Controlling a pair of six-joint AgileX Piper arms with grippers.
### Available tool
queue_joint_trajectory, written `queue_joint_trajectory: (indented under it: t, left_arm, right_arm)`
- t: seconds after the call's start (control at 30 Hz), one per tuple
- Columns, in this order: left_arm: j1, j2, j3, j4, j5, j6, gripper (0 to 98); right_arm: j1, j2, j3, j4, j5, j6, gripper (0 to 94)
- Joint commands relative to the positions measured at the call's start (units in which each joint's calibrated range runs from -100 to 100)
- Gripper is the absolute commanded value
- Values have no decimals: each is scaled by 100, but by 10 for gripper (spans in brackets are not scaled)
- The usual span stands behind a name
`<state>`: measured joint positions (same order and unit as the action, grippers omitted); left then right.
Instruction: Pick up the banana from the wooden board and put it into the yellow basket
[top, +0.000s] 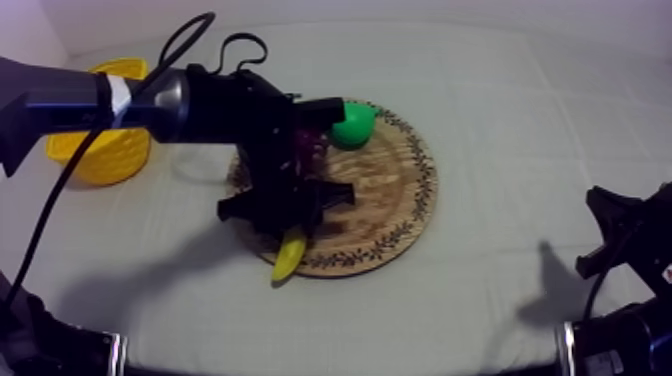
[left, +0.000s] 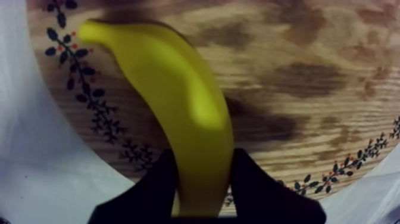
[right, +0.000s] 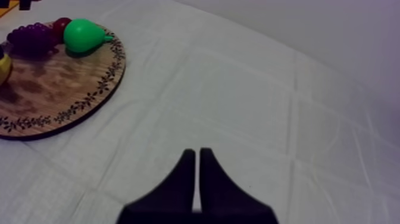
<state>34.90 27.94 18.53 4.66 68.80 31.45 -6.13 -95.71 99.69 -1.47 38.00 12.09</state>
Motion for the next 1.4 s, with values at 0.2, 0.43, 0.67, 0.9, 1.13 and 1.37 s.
queue_joint_trajectory:
  t: [0.2, 0.43, 0.67, 0.9, 1.13, 1.37]
  left_arm:
    - [126, -511, -66, -272, 492, 205, 291]
    - [155, -1631, -652, -689, 1465, 412, 290]
    - [-458, -2597, -1326, -1052, 2328, 271, 289]
    - [-1542, -3089, -1661, -1249, 2613, -91, 290]
    - [-2596, -2897, -1968, -1374, 2599, -417, 289]
    - [-3279, -2267, -1937, -1431, 2280, -589, 284]
  right_arm:
    - [0, -4, -3, -2, -1, 0, 5]
    - [0, -4, -3, -2, -1, 0, 5]
    - [0, -4, -3, -2, -1, 0, 5]
    - [0, -4, -3, -2, -1, 0, 5]
    - [0, -4, -3, -2, -1, 0, 5]
    - [0, -4, -3, -2, -1, 0, 5]
